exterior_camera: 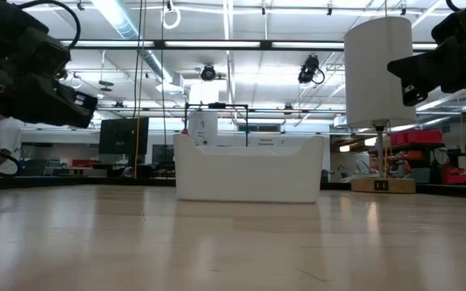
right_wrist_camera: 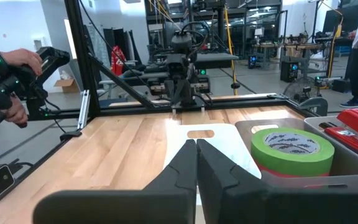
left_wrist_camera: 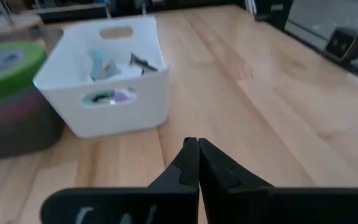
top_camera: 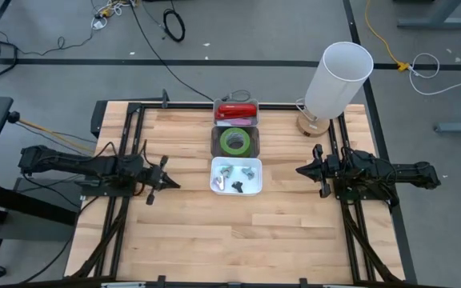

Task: Pick and place Stapler, Stapler remover, tape
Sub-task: Return to Home Position

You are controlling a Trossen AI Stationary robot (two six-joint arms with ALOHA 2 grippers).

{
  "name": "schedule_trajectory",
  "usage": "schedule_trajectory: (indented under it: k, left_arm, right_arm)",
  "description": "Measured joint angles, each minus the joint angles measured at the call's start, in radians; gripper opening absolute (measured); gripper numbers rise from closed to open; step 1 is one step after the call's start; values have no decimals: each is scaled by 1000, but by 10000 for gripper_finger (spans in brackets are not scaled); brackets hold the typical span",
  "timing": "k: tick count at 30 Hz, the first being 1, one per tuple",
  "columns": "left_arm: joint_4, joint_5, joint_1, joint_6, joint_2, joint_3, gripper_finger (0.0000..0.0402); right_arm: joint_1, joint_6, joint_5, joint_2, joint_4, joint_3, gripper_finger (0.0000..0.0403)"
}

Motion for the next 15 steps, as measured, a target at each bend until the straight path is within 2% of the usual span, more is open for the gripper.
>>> schedule_trajectory:
  k: [15]
  left_arm:
    - [-16, -16, 0, 0, -210, 0, 0]
  right_arm:
    - [0, 0, 0, 0, 0, 0, 13]
